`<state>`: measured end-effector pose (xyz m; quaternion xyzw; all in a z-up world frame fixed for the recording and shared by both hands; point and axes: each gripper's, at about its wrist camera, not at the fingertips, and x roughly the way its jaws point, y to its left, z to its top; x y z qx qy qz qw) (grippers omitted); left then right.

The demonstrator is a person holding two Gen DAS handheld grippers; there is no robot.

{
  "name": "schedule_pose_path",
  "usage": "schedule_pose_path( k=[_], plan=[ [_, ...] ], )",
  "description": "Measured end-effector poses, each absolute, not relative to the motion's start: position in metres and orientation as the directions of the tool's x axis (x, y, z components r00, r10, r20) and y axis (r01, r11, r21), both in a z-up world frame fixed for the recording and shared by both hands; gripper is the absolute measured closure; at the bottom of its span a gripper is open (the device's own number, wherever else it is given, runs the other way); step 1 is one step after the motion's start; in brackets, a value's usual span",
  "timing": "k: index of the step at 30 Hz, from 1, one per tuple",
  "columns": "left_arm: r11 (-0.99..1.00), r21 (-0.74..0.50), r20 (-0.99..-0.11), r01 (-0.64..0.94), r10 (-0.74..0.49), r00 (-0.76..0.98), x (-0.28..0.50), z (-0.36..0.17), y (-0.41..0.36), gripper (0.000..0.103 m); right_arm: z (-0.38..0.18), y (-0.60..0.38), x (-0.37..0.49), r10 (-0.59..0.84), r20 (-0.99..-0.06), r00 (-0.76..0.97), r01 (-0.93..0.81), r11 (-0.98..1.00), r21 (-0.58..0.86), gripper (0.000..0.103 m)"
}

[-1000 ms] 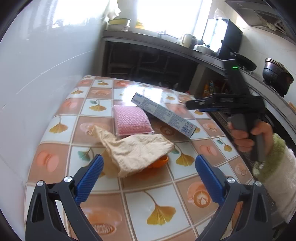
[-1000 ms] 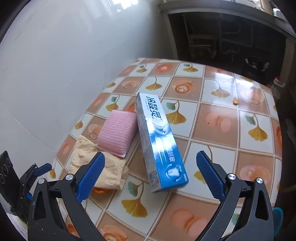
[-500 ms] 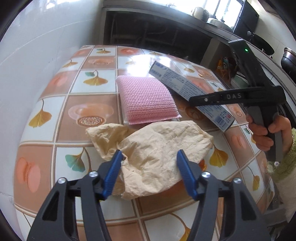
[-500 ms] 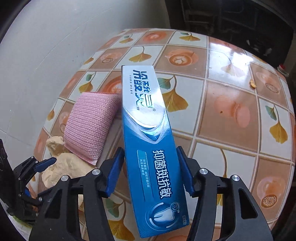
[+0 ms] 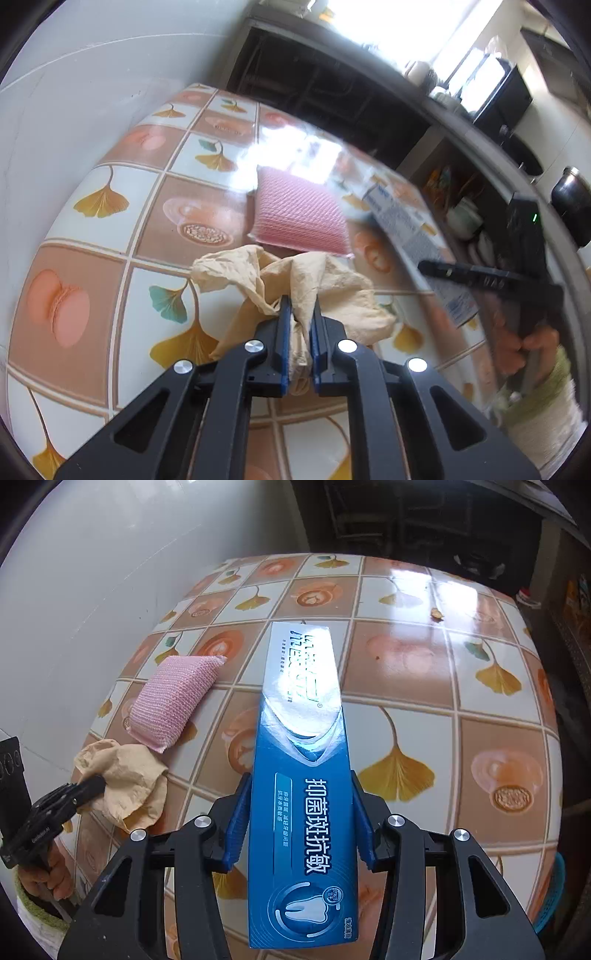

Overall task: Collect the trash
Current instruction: 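Grasp the beige cloth with the left gripper while the right gripper grasps the blue toothpaste box, then lift the cloth and toothpaste box and carry them toward the blue wastebasket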

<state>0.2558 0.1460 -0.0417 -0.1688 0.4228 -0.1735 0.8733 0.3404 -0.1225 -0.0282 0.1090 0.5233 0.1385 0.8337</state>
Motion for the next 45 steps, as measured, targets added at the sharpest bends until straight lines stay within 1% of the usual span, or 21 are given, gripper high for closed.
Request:
schedule_pose_path(
  k=[4, 13, 16, 19, 35, 45],
  plan=[
    [0.847, -0.503, -0.613, 0.174, -0.491, 0.619, 0.239, -0.024, 0.152, 0.095, -0.026, -0.132, 0.316, 0.346, -0.834, 0.43, -0.091, 0.935, 0.341, 0.058],
    [0.817, -0.528, -0.516, 0.23, -0.524, 0.677, 0.205, 0.014, 0.151, 0.097, -0.022, -0.152, 0.263, 0.334, -0.812, 0.479, -0.028, 0.93, 0.366, 0.059],
    [0.816, -0.522, -0.499, 0.249, -0.528, 0.687, 0.195, 0.024, 0.149, 0.097, -0.021, -0.158, 0.247, 0.324, -0.807, 0.494, -0.003, 0.929, 0.371, 0.059],
    [0.816, -0.514, -0.497, 0.265, -0.535, 0.683, 0.189, 0.03, 0.144, 0.097, -0.019, -0.162, 0.234, 0.319, -0.797, 0.512, 0.018, 0.924, 0.382, 0.059],
    [0.844, -0.38, -0.516, 0.379, -0.533, 0.671, 0.168, 0.043, 0.09, 0.097, -0.012, -0.184, 0.173, 0.309, -0.755, 0.579, 0.124, 0.881, 0.456, 0.059],
    [0.83, -0.364, -0.514, 0.423, -0.558, 0.651, 0.159, 0.048, 0.066, 0.097, -0.002, -0.196, 0.152, 0.303, -0.729, 0.615, 0.146, 0.864, 0.482, 0.059]
  ],
)
